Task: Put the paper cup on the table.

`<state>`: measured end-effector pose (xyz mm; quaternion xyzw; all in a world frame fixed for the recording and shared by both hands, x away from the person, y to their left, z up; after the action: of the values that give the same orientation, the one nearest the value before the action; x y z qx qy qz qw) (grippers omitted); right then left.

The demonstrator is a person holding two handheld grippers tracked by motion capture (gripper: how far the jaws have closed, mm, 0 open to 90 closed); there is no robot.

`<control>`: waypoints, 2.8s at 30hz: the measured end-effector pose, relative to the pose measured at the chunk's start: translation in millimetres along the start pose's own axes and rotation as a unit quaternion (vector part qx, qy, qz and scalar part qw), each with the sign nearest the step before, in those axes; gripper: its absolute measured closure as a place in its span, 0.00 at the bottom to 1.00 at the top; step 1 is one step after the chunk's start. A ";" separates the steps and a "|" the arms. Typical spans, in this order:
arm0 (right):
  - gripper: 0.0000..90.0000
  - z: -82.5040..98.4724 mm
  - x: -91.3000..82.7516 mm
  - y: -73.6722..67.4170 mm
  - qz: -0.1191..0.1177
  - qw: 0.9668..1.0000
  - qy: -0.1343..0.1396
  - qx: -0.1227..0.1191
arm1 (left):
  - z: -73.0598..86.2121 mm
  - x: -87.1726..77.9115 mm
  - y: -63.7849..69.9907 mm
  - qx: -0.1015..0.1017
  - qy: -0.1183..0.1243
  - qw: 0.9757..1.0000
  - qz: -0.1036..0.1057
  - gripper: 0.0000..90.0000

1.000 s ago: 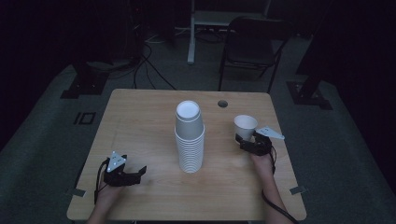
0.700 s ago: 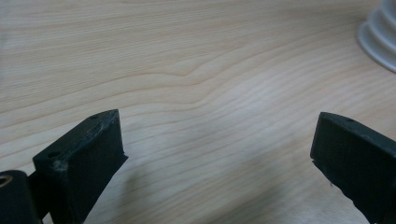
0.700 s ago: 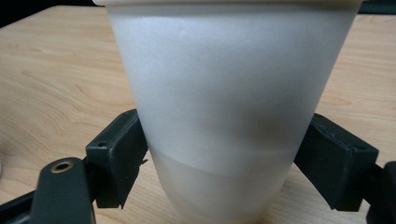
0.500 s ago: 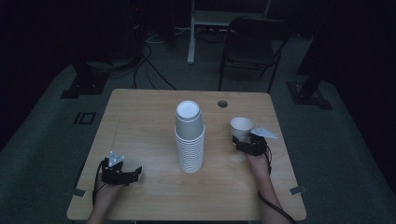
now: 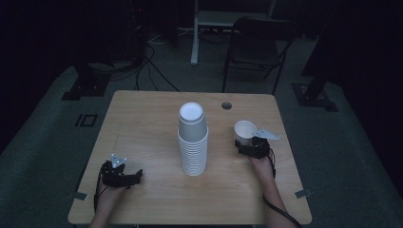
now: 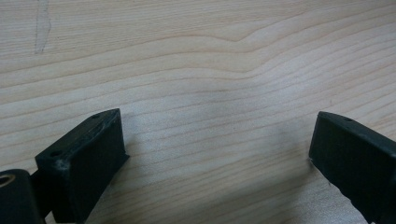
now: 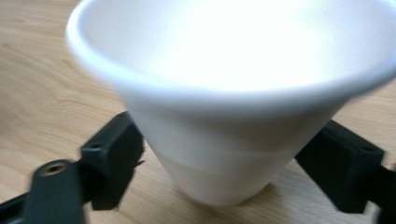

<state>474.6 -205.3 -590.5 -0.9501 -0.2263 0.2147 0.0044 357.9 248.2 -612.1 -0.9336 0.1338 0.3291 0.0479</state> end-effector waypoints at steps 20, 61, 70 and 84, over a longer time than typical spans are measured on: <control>0.12 23.4 -39.1 6.4 0.004 1.000 -0.018 -0.018 | 0.5 0.2 -0.5 0.003 -0.002 1.000 -0.008 0.04; 0.12 76.3 -134.4 38.1 0.125 0.989 -0.065 0.032 | 1.0 -0.3 -0.7 0.002 -0.002 1.000 -0.010 0.04; 0.12 85.1 -147.3 41.3 0.153 0.984 -0.077 0.056 | 1.2 -0.5 -0.7 0.001 -0.003 1.000 -0.010 0.04; 0.12 93.8 -158.9 43.9 0.173 0.979 -0.096 0.042 | 2.5 -2.2 -1.7 -0.007 -0.003 1.000 -0.020 0.04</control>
<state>327.0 -321.7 -615.8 -0.9489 -0.0489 0.3114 -0.0145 355.2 250.8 -612.7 -0.9353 0.1130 0.3319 0.0484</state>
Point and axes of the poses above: each handheld gripper's, and its own axes: x roughly forward along the jaws, z roughly out of its underside, y roughly to its right, the point moved 9 cm from there along x, roughly forward along the jaws, and after that the axes turned 7 degrees about y, right-handed, at the moved point
